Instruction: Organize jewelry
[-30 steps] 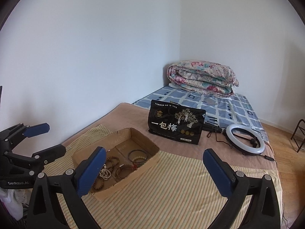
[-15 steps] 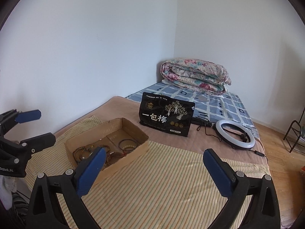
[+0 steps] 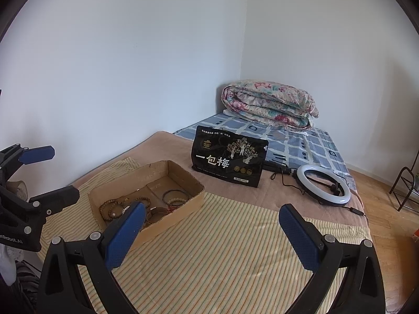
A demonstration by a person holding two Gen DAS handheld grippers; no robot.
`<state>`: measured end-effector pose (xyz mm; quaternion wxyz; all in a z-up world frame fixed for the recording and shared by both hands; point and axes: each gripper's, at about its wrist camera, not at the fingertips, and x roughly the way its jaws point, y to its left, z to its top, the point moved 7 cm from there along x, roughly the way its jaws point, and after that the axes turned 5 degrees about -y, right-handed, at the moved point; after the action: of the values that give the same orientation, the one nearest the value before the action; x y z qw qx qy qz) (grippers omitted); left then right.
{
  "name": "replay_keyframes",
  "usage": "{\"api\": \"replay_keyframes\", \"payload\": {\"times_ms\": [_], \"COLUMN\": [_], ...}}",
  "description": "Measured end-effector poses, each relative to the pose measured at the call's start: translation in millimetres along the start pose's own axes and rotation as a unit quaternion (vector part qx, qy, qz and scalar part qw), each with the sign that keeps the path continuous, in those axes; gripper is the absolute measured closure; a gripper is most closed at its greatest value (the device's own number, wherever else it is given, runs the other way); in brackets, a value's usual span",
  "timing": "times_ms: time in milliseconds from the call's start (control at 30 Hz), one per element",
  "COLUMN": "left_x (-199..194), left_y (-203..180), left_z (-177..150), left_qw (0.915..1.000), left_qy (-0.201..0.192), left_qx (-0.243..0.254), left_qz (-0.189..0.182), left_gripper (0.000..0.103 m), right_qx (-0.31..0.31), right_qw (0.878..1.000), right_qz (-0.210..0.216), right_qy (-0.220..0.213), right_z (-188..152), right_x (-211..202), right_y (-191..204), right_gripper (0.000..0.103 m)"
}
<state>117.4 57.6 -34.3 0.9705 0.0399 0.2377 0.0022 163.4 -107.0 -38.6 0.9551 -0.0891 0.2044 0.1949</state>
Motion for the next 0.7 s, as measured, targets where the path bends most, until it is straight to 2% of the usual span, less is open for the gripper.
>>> {"api": "replay_keyframes", "payload": {"times_ms": [700], "left_x": [0.9], "left_y": [-0.8], "left_z": [-0.7], "left_qw": [1.0000], "left_qy": [0.001], "left_qx": [0.000], "left_qz": [0.001], "left_gripper": [0.000], "right_qx": [-0.005], "right_qw": [1.000], "right_qz": [0.002], "right_qy": [0.008], "right_z": [-2.4], "right_x": [0.7], "right_y": [1.8], "right_gripper": [0.000]}}
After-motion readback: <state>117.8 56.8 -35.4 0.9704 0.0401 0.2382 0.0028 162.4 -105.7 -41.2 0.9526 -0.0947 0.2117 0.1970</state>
